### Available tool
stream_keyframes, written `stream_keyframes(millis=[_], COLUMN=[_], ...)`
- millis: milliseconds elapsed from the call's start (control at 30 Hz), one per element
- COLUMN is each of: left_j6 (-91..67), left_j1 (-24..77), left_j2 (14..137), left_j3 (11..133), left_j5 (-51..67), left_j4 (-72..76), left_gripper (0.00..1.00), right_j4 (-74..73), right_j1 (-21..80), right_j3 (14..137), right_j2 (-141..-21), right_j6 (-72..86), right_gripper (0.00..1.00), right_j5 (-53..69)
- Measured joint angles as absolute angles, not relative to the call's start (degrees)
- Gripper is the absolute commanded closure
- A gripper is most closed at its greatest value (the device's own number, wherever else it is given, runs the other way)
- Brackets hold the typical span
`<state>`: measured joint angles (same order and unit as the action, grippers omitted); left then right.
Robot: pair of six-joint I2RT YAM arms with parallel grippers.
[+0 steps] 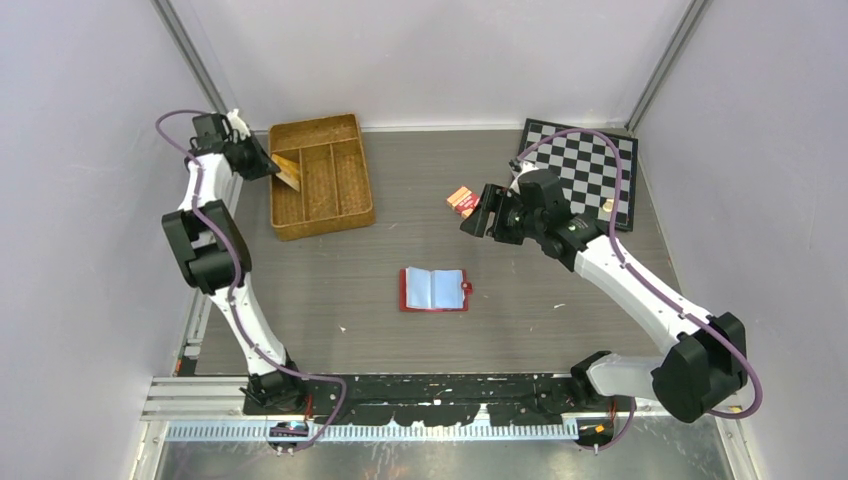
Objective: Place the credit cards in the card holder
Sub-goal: Pick up the credit card from the storage box, then insert the credit card into the card holder.
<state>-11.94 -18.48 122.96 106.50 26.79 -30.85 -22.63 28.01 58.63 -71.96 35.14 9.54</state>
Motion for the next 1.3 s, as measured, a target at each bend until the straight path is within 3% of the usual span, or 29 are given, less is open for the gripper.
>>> stream_keyframes(millis=[400,667,900,1133,1300], left_j6=[-15.7,-19.2,-19.5,-17.4,-16.0], left_j1=[-18.5,-16.7,-1.4,12.5,18.0], left_j2=[96.0,78.3,69.8,70.0,71.0], left_j3=[78.8,66.8,63.3,62.1,60.5], left_j5=[27.4,27.8,31.4,48.3,57.8], left_j4=[-18.3,-18.3,-22.0,-24.8,-24.9], left_gripper=[1.0,1.0,1.0,1.0,1.0], right_j4=[-23.3,-24.0,-25.1,-26.3,-28.7], right_j1=[28.0,28.0,28.2,29.1,34.4], right_j3=[58.7,59.2,61.0,62.9,65.3], right_j2=[-69.5,-68.9,-68.9,-69.9,-72.5], right_j6=[31.9,29.2,26.5,24.5,22.2], right_gripper=[0.29,0.29,0.32,0.29,0.35], right_j5=[12.8,18.3,23.9,35.2,39.3])
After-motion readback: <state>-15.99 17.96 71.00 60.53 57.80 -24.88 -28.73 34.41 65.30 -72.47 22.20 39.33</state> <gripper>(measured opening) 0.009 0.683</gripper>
